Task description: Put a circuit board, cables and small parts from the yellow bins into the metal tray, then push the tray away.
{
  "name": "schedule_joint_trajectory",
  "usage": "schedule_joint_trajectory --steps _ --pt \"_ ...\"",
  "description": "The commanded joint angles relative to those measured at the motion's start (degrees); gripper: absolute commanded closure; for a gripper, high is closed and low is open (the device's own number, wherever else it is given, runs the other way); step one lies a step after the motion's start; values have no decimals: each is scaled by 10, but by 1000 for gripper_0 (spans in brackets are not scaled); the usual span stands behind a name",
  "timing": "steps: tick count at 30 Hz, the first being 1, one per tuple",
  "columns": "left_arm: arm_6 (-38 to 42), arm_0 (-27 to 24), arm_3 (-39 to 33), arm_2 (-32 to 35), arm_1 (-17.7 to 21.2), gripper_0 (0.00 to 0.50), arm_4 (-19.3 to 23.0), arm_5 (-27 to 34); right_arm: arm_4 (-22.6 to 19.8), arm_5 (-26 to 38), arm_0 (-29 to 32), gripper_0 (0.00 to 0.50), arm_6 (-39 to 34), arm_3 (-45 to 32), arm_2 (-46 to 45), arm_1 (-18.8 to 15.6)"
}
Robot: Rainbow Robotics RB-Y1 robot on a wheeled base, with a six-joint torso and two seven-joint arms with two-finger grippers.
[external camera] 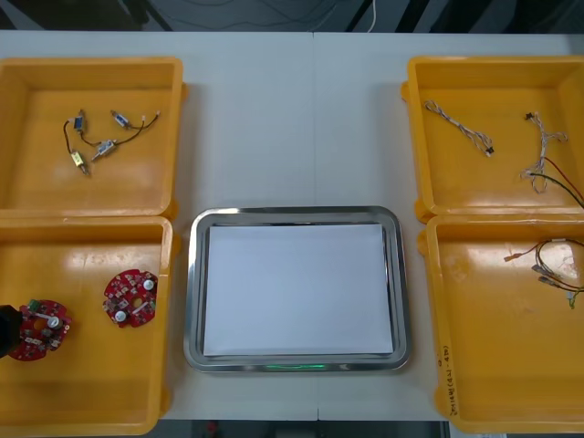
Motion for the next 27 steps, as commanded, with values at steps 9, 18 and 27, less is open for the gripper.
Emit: schedule_joint_trajectory --steps 9,18,27 --pt "-24 -3 -4 -30 23 499 -7 -10 -28 3 -138 500 43 -26 132 -38" --pt "-24 -18 9 -41 23 222 -5 -22 -15 3 -193 500 55 -46 214 -40" --pt "-20 -28 9 -41 23 0 1 -22 31 3 -218 500 58 -86 304 -57"
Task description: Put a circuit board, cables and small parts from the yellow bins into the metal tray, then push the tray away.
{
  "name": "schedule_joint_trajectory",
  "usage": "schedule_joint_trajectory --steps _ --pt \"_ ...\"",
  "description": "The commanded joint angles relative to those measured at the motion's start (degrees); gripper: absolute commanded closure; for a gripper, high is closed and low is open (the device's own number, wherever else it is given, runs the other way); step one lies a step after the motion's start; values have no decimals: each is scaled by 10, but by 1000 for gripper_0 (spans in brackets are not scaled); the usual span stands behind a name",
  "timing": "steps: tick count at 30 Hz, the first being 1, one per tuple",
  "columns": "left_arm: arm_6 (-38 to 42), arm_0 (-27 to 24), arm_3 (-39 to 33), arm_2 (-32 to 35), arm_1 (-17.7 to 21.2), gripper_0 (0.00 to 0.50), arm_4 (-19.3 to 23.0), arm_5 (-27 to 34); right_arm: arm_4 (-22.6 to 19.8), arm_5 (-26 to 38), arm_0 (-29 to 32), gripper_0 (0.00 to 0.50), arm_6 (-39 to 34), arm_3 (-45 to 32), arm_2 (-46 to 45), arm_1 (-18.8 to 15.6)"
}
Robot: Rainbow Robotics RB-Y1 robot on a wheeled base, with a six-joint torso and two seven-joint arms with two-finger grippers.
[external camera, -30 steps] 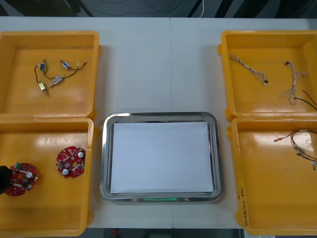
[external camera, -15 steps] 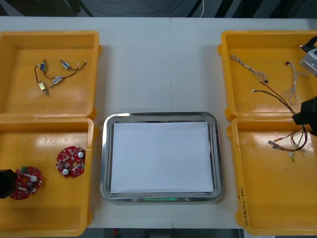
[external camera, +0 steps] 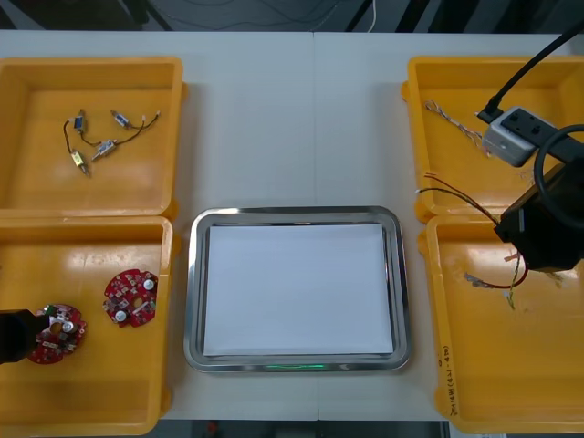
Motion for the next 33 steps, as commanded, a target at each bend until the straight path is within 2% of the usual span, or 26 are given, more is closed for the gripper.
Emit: schedule_joint_trajectory --steps 1,6,10,17,27,33 --pt "-19 -17 0 -4 25 0 3 -7 29 2 -30 500 23 -41 54 -38" --pt "-18 -21 -4 9 30 0 11 3 44 2 -30 500 17 -62 99 -40" --pt "-19 -31 -24 41 34 0 39 69 71 1 -29 500 15 -74 139 -41" --pt "-20 -57 -50 93 46 0 89 170 102 -38 -30 500 11 -79 197 -41" --pt "-30 -117 -52 105 61 0 96 291 113 -60 -42 500 7 -81 230 -31" --pt "-45 -138 -48 81 69 0 96 308 142 -60 -72 500 5 -79 278 -30"
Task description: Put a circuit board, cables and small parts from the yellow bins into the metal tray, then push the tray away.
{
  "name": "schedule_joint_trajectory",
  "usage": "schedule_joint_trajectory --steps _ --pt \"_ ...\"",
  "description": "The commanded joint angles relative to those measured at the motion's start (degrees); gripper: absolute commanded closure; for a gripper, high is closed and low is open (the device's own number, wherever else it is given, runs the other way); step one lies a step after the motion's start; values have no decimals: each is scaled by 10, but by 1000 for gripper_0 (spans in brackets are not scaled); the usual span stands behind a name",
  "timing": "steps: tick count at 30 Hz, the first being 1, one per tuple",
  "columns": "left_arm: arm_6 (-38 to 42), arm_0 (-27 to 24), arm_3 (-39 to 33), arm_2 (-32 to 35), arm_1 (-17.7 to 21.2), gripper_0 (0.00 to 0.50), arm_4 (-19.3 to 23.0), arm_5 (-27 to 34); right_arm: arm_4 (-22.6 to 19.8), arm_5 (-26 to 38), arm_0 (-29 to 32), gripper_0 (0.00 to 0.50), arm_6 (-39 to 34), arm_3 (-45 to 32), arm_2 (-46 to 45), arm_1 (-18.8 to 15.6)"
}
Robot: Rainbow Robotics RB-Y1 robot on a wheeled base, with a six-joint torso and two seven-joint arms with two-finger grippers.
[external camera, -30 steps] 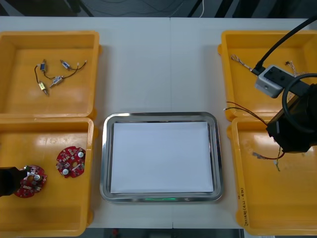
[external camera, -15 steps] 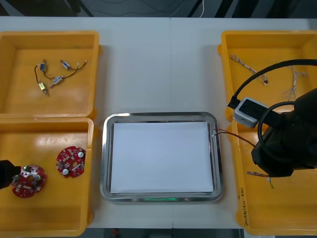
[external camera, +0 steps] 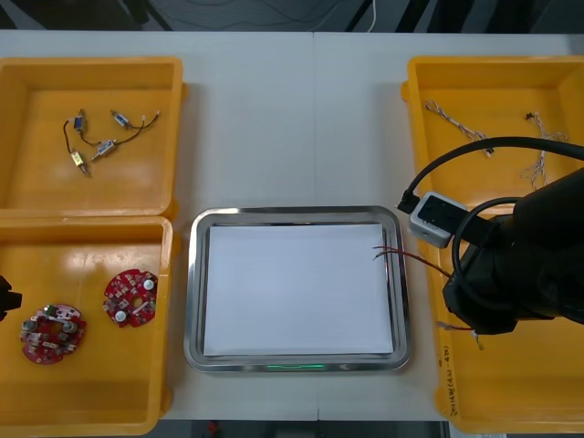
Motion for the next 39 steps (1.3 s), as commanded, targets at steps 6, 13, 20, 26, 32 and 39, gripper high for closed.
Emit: schedule_joint_trajectory --steps 6,13,20,26,32,39 --pt "-57 -32 6 -43 31 0 -1 -36 26 -6 -55 500 6 3 66 2" --pt "-76 -38 52 -91 31 0 -13 -103 26 -6 -58 500 8 19 66 10" --pt "-89 -47 68 -111 31 0 -20 -115 26 -4 -58 500 8 21 66 10" --pt "-101 -61 90 -135 31 0 -26 -133 26 0 -58 500 8 21 66 10" --pt "-118 -70 111 -150 31 0 -25 -149 27 7 -58 500 5 21 66 10" --pt "-119 -70 111 -164 31 0 -23 -159 29 10 -58 500 4 21 66 10"
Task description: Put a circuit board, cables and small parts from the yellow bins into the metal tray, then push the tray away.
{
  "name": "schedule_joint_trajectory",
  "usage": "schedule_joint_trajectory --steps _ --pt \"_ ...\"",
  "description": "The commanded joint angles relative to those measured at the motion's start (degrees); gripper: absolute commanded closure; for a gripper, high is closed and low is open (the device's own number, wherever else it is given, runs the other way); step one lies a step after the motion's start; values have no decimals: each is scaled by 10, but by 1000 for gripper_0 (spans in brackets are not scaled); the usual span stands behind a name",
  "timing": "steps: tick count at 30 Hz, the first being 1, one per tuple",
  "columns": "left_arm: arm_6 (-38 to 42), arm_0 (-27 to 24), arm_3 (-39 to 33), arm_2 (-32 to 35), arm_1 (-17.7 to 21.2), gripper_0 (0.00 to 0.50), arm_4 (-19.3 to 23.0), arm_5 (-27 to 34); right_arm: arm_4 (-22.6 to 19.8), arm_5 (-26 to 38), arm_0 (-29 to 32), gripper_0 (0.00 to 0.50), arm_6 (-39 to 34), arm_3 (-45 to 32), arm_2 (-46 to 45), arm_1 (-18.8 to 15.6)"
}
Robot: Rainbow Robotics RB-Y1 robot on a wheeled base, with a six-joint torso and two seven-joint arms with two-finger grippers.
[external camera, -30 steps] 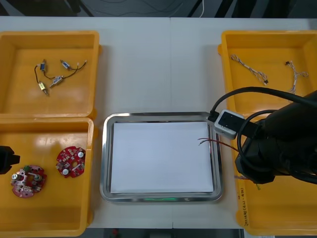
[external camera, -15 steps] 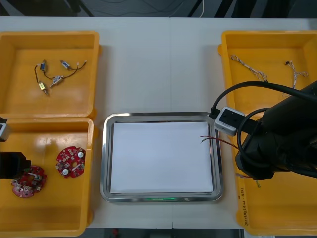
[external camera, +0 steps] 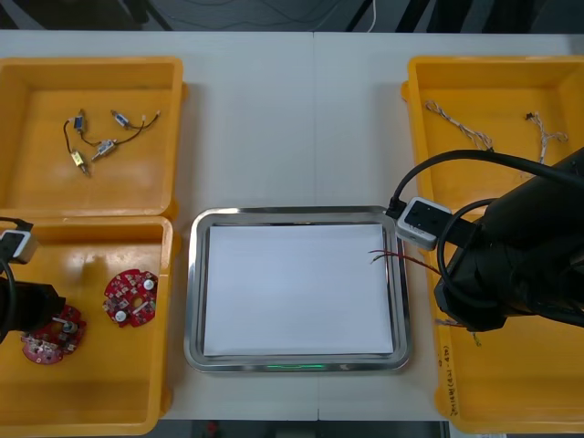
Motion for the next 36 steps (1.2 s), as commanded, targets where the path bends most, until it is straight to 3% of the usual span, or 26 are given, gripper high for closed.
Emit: schedule_joint_trajectory --steps 1,36 --pt "-43 -12 -1 -13 24 0 -2 -12 6 6 -18 500 4 -4 2 8" --pt "-49 37 -1 -8 30 0 -8 -36 8 12 -17 500 1 -4 3 8"
